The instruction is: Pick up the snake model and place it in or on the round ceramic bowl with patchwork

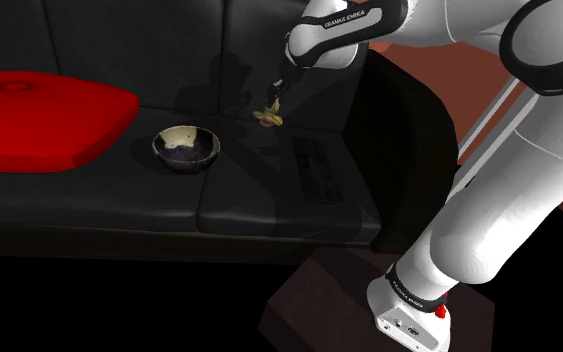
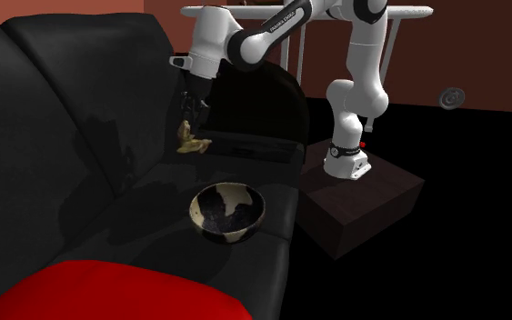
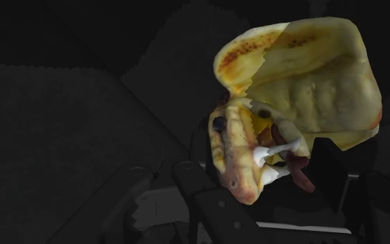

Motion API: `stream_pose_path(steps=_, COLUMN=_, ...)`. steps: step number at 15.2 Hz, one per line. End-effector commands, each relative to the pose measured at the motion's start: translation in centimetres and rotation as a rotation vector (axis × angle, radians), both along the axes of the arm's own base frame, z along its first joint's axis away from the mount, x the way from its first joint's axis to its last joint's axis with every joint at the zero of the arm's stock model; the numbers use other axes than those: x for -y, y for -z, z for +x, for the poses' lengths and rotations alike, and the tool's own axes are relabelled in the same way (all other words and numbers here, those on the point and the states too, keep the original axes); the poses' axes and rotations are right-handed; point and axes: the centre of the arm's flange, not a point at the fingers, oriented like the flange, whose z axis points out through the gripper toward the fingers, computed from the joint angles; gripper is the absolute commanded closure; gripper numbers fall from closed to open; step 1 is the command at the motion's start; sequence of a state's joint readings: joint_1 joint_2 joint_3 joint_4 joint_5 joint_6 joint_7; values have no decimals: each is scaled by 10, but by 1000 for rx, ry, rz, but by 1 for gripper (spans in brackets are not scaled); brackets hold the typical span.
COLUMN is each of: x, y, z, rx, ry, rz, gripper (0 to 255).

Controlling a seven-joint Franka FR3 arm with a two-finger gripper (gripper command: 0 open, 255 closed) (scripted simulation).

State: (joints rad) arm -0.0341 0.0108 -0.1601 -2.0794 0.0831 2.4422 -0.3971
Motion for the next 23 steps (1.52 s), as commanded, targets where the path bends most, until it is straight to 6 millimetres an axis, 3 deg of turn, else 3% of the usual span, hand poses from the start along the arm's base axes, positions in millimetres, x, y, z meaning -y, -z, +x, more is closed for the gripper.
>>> stream_pose_path(steps=1, x=0, y=-11, z=-1, rx=0, ry=0, rz=0, gripper=255)
stream_pose_path(steps=17, x=0, y=-96, z=-1, rx=0, ry=0, rz=0, gripper=255)
stream_pose_path(steps=23, x=-78, y=-107, z=5, rx=0, ry=0, rz=0, gripper=255)
